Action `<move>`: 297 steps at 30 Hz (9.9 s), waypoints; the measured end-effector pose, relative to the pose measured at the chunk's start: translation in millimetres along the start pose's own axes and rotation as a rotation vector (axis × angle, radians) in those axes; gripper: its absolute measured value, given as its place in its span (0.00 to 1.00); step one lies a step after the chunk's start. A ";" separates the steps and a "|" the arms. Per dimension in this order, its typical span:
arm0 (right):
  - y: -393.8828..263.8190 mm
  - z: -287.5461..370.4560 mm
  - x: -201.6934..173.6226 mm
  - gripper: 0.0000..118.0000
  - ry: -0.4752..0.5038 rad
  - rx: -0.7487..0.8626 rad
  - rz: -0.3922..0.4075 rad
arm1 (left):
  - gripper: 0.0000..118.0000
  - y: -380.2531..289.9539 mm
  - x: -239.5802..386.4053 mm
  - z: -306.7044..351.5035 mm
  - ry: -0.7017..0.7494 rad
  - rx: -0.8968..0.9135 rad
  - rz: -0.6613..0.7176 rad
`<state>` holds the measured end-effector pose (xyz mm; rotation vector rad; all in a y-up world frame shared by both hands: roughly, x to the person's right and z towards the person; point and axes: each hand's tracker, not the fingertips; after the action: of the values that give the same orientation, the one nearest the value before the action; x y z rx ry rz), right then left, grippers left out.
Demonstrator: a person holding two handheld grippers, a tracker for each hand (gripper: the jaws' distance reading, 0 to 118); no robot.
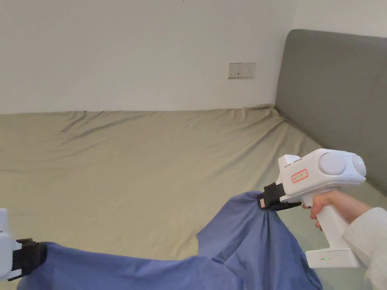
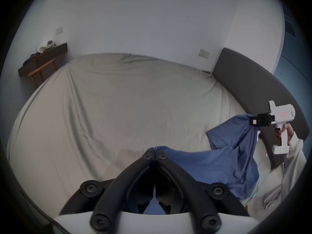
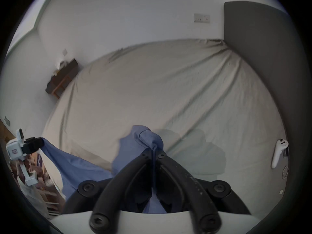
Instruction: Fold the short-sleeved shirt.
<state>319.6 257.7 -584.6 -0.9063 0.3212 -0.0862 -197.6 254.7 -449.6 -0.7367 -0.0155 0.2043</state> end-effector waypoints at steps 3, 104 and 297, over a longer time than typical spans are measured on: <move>21.1 44.4 -0.6 0.04 -0.041 0.121 0.000 | 0.00 37.2 -2.9 16.6 0.039 0.064 -0.027; -312.6 124.9 -73.6 0.10 -0.320 0.171 -0.090 | 0.30 -223.9 -125.2 129.5 0.159 -0.001 0.102; -87.0 -139.6 56.6 0.02 -0.205 -0.153 -0.100 | 0.58 -4.6 -111.2 -216.7 0.182 -0.146 0.079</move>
<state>335.4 86.2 -609.8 -1.0737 0.0926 -0.0604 -287.2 86.0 -600.9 -0.9005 0.1732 0.2120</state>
